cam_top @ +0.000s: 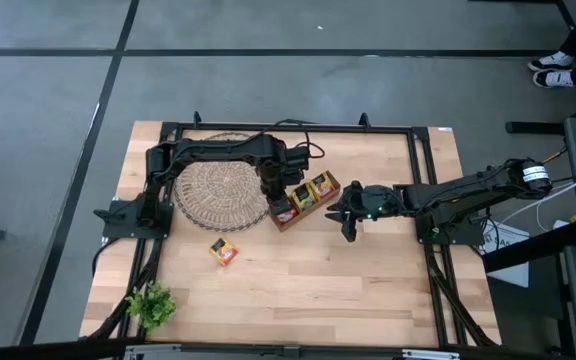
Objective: Pick & Place Tea
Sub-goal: Put the orange tea bag into the right section of the wooden organizer
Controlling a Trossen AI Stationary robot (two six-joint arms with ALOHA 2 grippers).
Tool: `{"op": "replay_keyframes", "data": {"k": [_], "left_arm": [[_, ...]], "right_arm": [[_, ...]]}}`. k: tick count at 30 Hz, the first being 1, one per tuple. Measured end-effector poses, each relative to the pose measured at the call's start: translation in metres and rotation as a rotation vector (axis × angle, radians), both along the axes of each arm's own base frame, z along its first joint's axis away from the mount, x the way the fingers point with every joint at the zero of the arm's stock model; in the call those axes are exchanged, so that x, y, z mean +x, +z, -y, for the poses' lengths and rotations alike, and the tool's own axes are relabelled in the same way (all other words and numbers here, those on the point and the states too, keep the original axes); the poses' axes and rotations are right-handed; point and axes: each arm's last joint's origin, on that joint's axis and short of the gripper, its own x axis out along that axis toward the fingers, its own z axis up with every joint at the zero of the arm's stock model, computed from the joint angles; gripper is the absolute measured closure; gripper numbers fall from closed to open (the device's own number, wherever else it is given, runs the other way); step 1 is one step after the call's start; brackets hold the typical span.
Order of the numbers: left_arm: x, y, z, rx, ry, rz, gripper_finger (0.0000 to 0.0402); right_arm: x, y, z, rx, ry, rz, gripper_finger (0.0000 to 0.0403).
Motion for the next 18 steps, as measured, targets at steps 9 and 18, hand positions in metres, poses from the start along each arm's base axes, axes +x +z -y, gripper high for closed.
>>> {"op": "replay_keyframes", "data": {"k": [9,18], "left_arm": [[-0.003,0.010,0.010,0.017,-0.120,0.045,0.0321],[-0.005,0.041,0.085,0.137,-0.326,0.180,0.0329]], "right_arm": [[0.000,-0.001,0.000,0.000,0.001,-0.009,0.0286],[0.000,0.000,-0.008,0.027,0.050,0.002,0.0286]]}}
